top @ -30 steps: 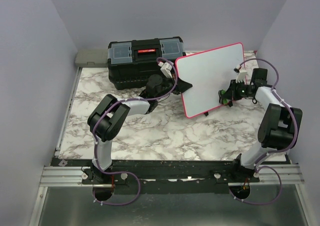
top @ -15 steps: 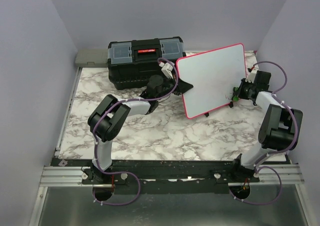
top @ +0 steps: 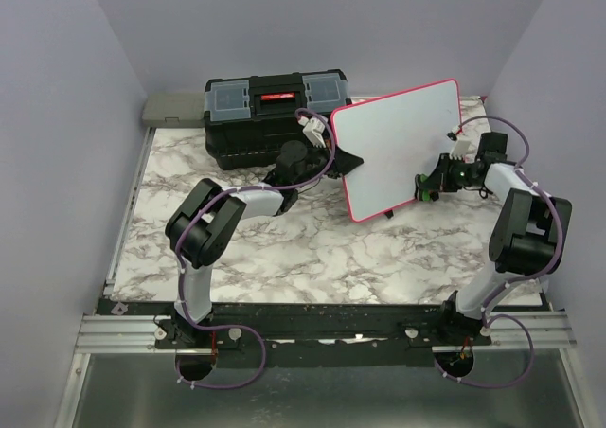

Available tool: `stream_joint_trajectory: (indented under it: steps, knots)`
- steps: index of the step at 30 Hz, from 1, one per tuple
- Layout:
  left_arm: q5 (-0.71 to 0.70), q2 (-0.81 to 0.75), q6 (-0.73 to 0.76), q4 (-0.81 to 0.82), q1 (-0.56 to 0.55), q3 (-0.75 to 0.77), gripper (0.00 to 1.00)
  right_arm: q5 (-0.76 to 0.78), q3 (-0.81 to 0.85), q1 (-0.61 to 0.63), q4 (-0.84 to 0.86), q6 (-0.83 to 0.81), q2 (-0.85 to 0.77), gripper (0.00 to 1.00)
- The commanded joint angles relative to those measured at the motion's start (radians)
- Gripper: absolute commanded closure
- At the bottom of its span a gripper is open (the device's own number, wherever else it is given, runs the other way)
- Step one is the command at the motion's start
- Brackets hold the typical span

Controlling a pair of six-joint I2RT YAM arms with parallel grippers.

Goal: Erase the whiteboard
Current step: Erase the whiteboard at the whiteboard stand.

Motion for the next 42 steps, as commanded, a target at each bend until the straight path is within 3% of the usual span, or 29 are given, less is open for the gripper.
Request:
stream_joint_trajectory:
  steps: [1, 6, 13, 20, 26, 32, 34, 39, 42]
  knots:
    - [0.075, -0.014, -0.066, 0.137, -0.029, 0.04, 1.0, -0.034, -0.037, 0.035, -0.088, -0.031, -0.019, 0.99]
    - [0.076, -0.021, -0.061, 0.134, -0.029, 0.036, 1.0, 0.304, -0.06, 0.024, 0.039, 0.126, -0.023, 0.99]
    - [0.076, -0.021, -0.061, 0.14, -0.029, 0.03, 1.0, 0.517, -0.09, 0.017, 0.198, 0.266, -0.081, 0.99]
    - [0.079, -0.018, -0.063, 0.14, -0.029, 0.035, 1.0, 0.463, -0.053, 0.018, 0.198, 0.274, -0.044, 0.99]
    - [0.076, -0.014, -0.067, 0.145, -0.029, 0.036, 1.0, 0.113, -0.001, 0.058, 0.046, 0.125, -0.005, 0.99]
    - [0.07, -0.032, -0.089, 0.161, -0.026, 0.037, 1.0, -0.045, -0.005, 0.125, -0.02, 0.076, -0.038, 0.99]
    - [0.066, -0.041, -0.087, 0.149, -0.026, 0.041, 1.0, 0.01, -0.007, 0.125, 0.006, 0.123, -0.049, 0.99]
    - [0.07, -0.062, -0.097, 0.129, -0.018, 0.043, 1.0, 0.384, -0.009, 0.11, 0.131, 0.292, -0.052, 0.99]
    - [0.081, -0.073, -0.107, 0.113, -0.006, 0.041, 1.0, 0.435, 0.022, 0.062, 0.149, 0.333, -0.009, 0.99]
